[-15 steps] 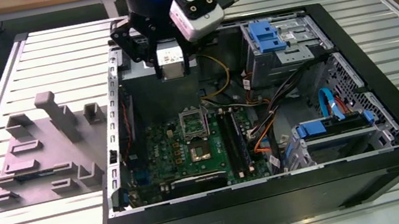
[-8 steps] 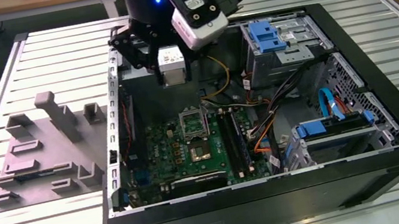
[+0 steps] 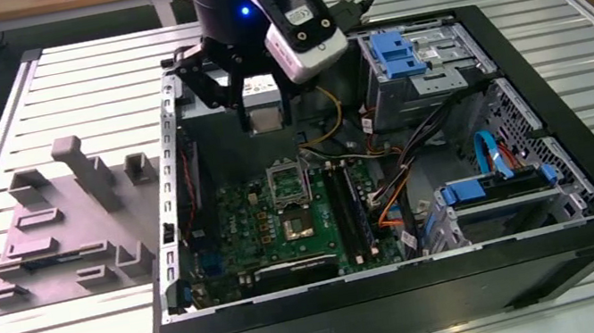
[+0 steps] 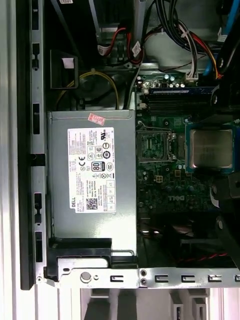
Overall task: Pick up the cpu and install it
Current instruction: 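Place the cpu into insertion slot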
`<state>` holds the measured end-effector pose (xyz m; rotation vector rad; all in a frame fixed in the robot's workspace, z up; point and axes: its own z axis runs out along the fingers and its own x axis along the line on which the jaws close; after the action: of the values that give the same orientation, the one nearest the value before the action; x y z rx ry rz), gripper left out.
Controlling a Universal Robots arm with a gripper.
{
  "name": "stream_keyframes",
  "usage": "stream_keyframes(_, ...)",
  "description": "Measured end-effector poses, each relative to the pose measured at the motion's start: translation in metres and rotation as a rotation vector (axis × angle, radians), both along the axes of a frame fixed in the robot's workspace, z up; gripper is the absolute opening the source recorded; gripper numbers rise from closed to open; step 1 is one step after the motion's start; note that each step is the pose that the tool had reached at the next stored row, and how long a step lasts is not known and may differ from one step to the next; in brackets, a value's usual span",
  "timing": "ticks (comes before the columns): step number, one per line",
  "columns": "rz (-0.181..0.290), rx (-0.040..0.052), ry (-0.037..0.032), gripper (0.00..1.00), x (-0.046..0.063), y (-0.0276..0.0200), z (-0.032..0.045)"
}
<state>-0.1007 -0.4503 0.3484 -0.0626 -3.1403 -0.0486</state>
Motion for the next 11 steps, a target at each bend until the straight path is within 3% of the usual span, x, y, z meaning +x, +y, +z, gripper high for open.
stream_keyframes(4,0.000,0.0001,0.0000,0.47,0.0000,-0.0047,-0.0028)
stream_keyframes(11,0.000,-0.0001,0.0000,0.47,0.0003,-0.0055,-0.0078)
